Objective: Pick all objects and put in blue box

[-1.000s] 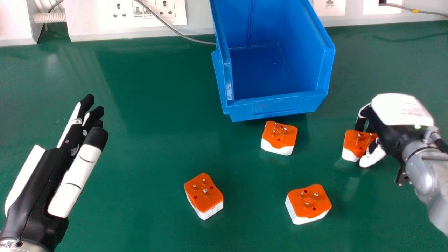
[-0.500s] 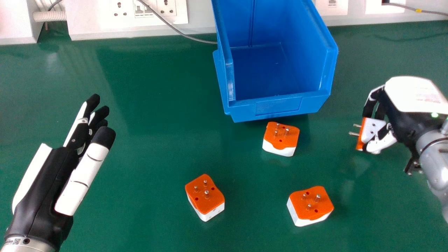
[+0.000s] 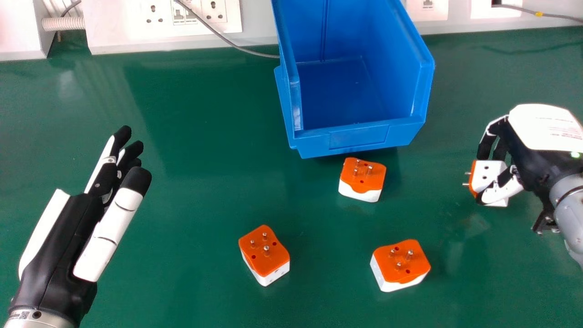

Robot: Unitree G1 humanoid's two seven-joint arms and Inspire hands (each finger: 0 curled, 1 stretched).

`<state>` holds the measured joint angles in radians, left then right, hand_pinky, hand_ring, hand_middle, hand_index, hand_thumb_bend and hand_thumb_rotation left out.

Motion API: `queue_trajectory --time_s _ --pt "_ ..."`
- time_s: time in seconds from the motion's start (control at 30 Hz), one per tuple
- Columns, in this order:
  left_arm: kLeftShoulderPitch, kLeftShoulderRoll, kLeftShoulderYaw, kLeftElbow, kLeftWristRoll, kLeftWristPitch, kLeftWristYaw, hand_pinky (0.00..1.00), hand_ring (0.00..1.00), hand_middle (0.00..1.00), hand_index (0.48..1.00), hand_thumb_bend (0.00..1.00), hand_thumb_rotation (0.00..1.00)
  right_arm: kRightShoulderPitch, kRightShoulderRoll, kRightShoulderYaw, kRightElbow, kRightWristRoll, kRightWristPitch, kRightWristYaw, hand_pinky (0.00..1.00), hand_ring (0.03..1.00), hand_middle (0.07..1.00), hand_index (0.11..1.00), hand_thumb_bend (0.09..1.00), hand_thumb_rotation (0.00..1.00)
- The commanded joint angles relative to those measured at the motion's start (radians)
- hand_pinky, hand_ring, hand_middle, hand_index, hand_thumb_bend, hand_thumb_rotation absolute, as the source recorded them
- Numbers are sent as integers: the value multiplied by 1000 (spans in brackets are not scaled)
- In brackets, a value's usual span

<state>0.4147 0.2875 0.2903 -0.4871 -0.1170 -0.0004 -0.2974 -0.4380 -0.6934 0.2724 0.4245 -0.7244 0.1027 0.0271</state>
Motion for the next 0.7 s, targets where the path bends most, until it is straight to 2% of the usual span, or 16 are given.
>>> queue_trajectory --time_s 0.0,0.33,0.53,0.67 --pt "2 1 0 -13 8 -24 7 942 977 982 1000 686 953 -13 -17 -8 -20 -17 2 -5 344 413 516 526 493 0" --pt "-4 5 -3 -12 11 -20 6 941 977 982 1000 675 955 -15 -13 -14 -31 -15 11 2 343 416 523 523 493 0" --pt "-6 6 -4 -3 11 -27 5 941 977 982 1000 671 955 -1 -15 -27 -81 -3 18 9 344 416 524 524 493 0" --pt "-5 7 -6 -7 14 -25 5 941 977 982 1000 670 956 19 -25 -41 -129 5 12 21 344 417 525 523 493 0"
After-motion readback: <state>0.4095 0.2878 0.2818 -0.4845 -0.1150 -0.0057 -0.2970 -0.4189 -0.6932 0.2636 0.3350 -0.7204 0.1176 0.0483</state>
